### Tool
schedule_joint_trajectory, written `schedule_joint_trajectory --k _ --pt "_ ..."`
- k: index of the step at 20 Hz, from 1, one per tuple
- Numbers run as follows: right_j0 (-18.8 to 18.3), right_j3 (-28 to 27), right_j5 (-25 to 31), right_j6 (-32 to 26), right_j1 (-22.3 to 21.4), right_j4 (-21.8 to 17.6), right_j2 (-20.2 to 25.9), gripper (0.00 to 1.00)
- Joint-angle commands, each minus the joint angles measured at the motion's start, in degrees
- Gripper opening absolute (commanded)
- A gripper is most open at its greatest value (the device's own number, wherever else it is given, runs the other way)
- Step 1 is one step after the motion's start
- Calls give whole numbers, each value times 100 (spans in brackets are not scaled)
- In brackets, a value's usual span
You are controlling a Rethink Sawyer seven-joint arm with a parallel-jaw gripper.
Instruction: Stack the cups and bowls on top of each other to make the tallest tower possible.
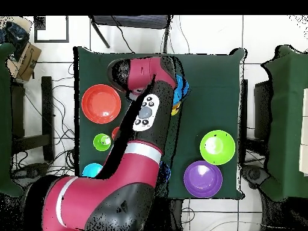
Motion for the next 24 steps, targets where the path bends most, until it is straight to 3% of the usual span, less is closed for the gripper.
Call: schedule_joint_trajectory --k 1,9,10,24 --pt "-58 502 126 355 -468 126 458 100" --pt "-152 307 122 361 -315 65 485 100" --pt "-161 251 148 315 -294 29 480 0" --pt "-219 318 -111 481 -271 158 591 0"
